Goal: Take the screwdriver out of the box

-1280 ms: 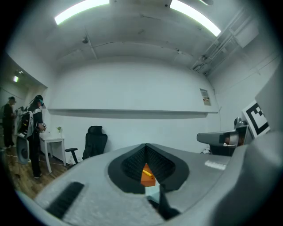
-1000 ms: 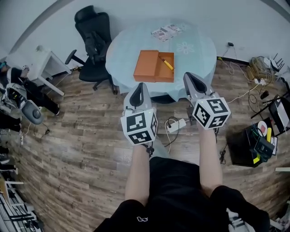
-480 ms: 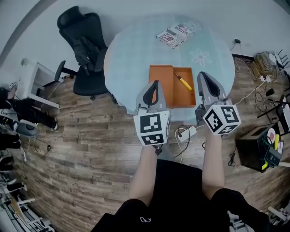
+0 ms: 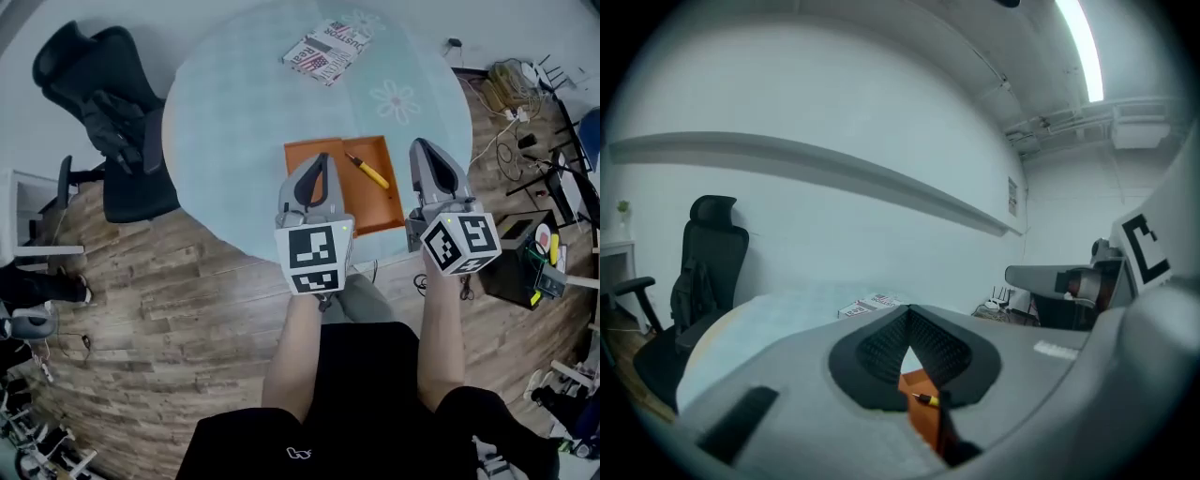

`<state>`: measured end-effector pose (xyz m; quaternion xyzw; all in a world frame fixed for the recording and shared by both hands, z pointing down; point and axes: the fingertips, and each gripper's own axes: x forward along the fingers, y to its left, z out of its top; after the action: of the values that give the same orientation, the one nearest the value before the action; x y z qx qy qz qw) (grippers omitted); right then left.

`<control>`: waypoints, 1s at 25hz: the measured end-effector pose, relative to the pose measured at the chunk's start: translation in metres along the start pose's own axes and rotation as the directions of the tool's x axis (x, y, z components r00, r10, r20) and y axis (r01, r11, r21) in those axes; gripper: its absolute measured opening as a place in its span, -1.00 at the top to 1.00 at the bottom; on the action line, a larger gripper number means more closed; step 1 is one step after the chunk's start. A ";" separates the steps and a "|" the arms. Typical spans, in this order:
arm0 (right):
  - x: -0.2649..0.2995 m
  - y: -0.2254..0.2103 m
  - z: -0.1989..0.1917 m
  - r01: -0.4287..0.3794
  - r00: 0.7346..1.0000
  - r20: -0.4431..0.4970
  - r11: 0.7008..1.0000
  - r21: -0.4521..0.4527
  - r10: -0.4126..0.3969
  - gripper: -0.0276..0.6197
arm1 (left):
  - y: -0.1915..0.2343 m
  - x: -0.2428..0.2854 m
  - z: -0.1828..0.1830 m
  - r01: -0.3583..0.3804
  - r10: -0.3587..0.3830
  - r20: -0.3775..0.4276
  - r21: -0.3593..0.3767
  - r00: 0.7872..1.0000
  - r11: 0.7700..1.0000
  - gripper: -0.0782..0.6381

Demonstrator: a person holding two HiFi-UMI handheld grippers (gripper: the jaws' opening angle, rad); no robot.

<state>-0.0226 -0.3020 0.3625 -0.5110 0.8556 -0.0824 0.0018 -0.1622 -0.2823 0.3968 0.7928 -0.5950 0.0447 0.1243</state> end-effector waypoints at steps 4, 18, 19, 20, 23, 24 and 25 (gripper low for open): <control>0.013 -0.015 -0.017 -0.001 0.995 -0.099 1.000 -0.023 -0.002 0.88 | 0.004 0.013 -0.006 0.019 -0.019 -0.021 -0.019 1.000 1.000 0.78; 0.069 -0.010 -0.188 -0.309 0.694 -0.699 0.948 -0.075 0.171 0.57 | 0.044 0.014 -0.043 -0.047 0.037 -0.117 -0.088 0.992 0.995 0.78; 0.070 -0.012 -0.204 -0.330 0.645 -0.748 0.940 -0.088 0.157 0.53 | 0.048 0.011 -0.047 -0.059 0.046 -0.126 -0.098 0.991 0.993 0.77; 0.072 -0.016 -0.218 -0.344 0.604 -0.786 0.932 -0.110 0.131 0.51 | 0.053 0.008 -0.049 -0.071 0.056 -0.132 -0.108 0.990 0.992 0.78; 0.075 -0.025 -0.252 -0.395 0.494 -0.868 0.902 -0.175 0.048 0.51 | 0.063 0.004 -0.046 -0.102 0.087 -0.133 -0.108 0.987 0.989 0.78; 0.074 -0.026 -0.261 -0.416 0.461 -0.887 0.891 -0.184 0.032 0.48 | 0.065 0.003 -0.045 -0.109 0.095 -0.129 -0.106 0.987 0.988 0.77; 0.074 -0.026 -0.268 -0.434 0.432 -0.902 0.880 -0.191 0.017 0.45 | 0.068 0.002 -0.043 -0.117 0.104 -0.125 -0.107 0.987 0.987 0.77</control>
<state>-0.0589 -0.3414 0.6367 -0.2601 0.7908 -0.1574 -0.5312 -0.2232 -0.2912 0.4483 0.7460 -0.6313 0.0649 0.2018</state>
